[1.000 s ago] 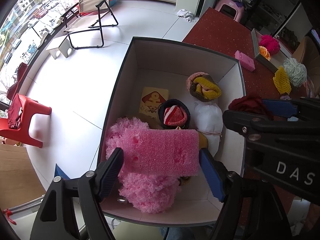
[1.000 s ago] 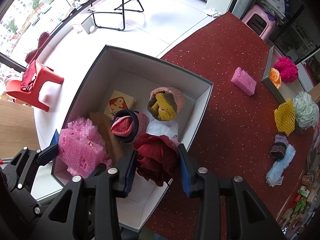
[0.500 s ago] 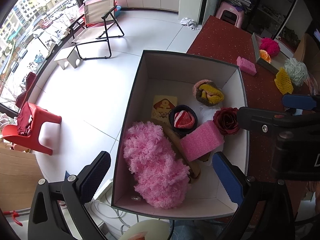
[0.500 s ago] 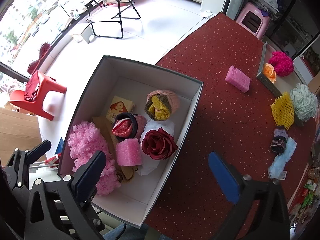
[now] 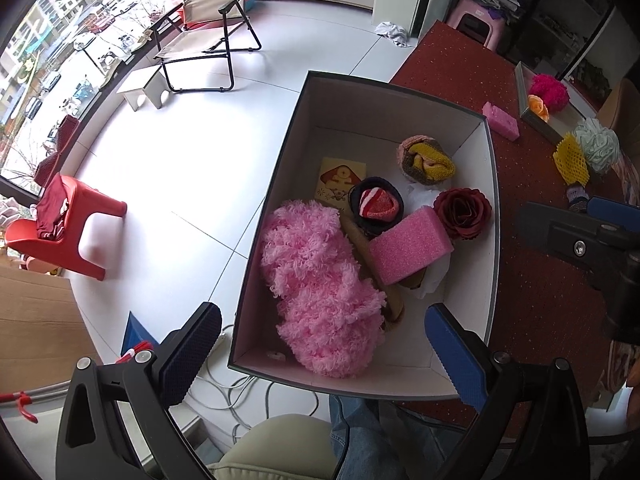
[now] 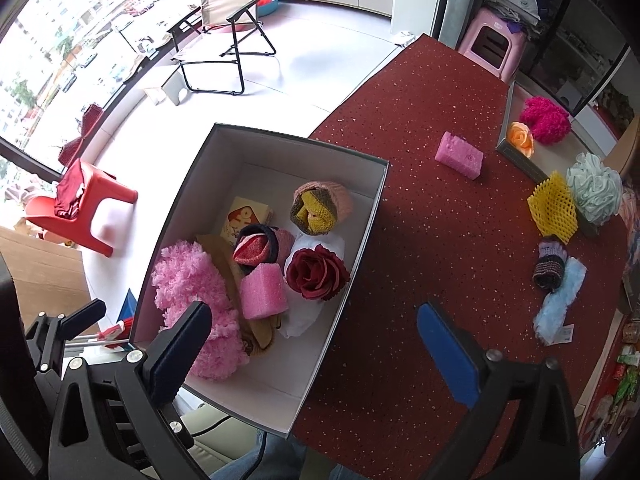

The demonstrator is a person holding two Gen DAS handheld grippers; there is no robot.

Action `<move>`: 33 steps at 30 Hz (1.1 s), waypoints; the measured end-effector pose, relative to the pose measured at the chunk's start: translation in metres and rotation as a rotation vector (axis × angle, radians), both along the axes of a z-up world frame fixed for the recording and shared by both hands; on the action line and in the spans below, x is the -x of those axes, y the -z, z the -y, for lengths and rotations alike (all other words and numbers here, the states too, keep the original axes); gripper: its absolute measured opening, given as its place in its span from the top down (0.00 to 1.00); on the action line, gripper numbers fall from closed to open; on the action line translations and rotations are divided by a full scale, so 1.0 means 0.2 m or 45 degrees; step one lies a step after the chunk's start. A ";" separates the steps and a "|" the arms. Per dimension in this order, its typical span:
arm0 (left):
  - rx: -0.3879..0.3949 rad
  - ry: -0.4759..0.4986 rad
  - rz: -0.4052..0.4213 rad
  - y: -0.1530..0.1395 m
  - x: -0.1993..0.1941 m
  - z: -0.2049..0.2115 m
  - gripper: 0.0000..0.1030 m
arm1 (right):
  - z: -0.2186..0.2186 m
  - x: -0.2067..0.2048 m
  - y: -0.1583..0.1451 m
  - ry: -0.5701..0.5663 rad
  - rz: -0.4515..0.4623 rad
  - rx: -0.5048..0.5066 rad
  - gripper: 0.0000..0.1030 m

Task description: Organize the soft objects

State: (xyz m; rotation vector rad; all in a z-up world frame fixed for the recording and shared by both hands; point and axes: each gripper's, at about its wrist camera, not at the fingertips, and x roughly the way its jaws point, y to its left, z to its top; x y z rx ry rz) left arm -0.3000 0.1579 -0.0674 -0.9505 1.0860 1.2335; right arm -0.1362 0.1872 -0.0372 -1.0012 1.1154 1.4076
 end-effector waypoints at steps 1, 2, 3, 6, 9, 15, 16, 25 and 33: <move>0.005 -0.003 -0.002 0.00 0.01 0.01 0.01 | 0.01 0.00 0.00 -0.004 -0.002 0.006 0.00; 0.010 -0.005 -0.003 0.00 0.01 0.02 0.01 | 0.02 0.00 0.01 -0.009 -0.006 0.014 0.00; 0.014 -0.007 -0.003 0.00 0.02 0.03 0.01 | 0.02 0.00 0.02 -0.014 -0.009 0.023 0.00; 0.024 -0.009 -0.007 0.00 0.02 0.05 0.01 | 0.03 0.01 0.02 -0.022 -0.011 0.030 0.00; 0.028 0.004 -0.015 -0.01 0.01 0.06 0.01 | 0.04 0.02 0.02 -0.033 -0.012 0.033 0.00; 0.033 0.025 -0.023 -0.02 -0.01 0.07 0.01 | 0.04 0.05 0.01 -0.078 0.009 0.039 0.00; 0.034 0.025 -0.023 -0.02 -0.01 0.07 0.01 | 0.04 0.05 0.02 -0.082 0.010 0.041 0.00; 0.049 0.024 -0.033 -0.02 -0.03 0.08 0.01 | 0.05 0.02 0.03 -0.085 -0.008 0.070 0.00; 0.065 0.004 -0.043 -0.01 -0.03 0.09 0.01 | 0.05 0.03 0.04 -0.110 -0.011 0.075 0.00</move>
